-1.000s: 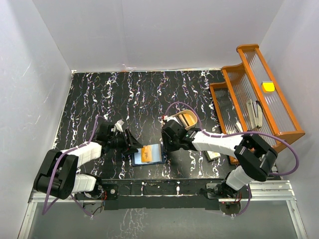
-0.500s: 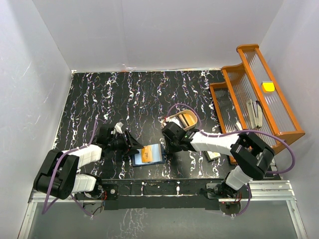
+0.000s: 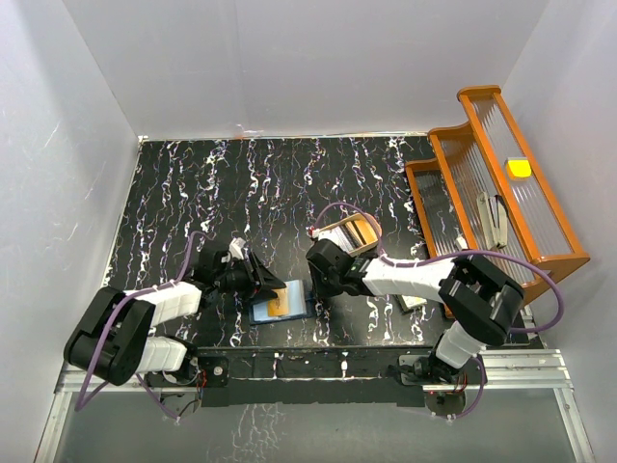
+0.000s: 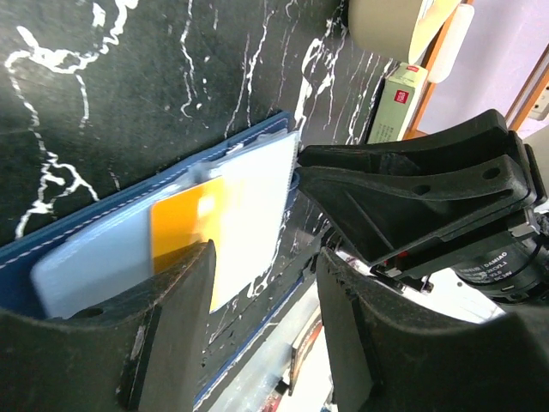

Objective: Put the credit cards into the card holder
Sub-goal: Insert the credit card into the card holder.

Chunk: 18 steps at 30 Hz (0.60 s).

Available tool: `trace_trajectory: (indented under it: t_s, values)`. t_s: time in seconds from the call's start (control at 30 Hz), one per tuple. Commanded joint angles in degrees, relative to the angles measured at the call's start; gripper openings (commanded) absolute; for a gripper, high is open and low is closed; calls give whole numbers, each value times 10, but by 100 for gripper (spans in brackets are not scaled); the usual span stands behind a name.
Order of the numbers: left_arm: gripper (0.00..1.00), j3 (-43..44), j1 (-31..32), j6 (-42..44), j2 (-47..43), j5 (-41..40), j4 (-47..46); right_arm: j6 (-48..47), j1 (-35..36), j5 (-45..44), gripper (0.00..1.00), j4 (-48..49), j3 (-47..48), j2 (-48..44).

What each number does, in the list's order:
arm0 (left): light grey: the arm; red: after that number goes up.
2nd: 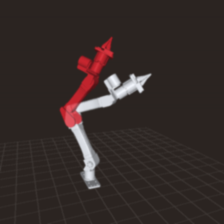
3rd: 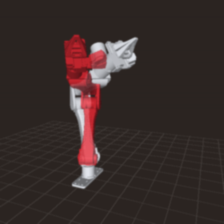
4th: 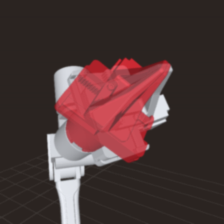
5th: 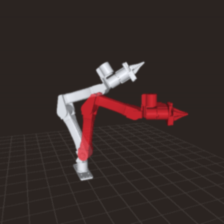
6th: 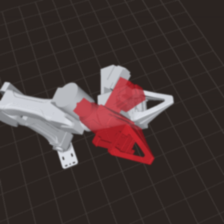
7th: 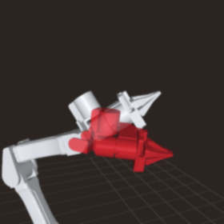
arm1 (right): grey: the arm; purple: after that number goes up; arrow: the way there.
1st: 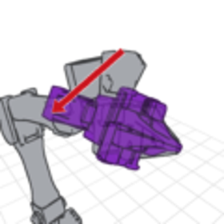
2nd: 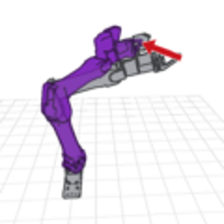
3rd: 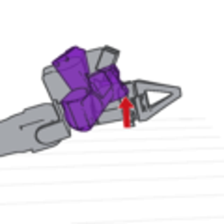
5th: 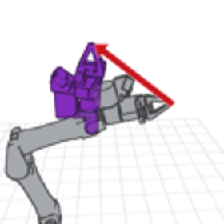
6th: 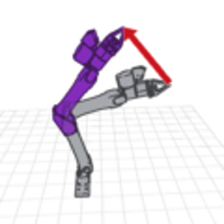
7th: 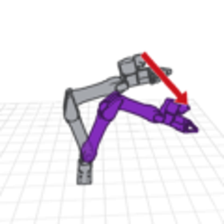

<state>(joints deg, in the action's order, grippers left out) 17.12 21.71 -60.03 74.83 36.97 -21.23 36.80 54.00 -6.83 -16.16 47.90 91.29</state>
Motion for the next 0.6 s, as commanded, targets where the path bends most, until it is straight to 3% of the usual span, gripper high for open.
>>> trace_trajectory:
  t_s: [0.0, 0.13, 0.4, 0.57]
  values:
    - [49, 12, 19, -34, -1, 2, -34, 13, 12, 15, 22, 6, 7, 20]
    - [49, 19, 26, -38, -17, 2, -19, 13, 13, 7, 22, 2, 9, 19]
    - [53, 112, 26, 84, -87, -105, 253, 10, 14, 9, 22, 3, 10, 19]
    - [58, 122, 26, 110, -100, -132, 319, 4, 14, 12, 21, 2, 13, 24]
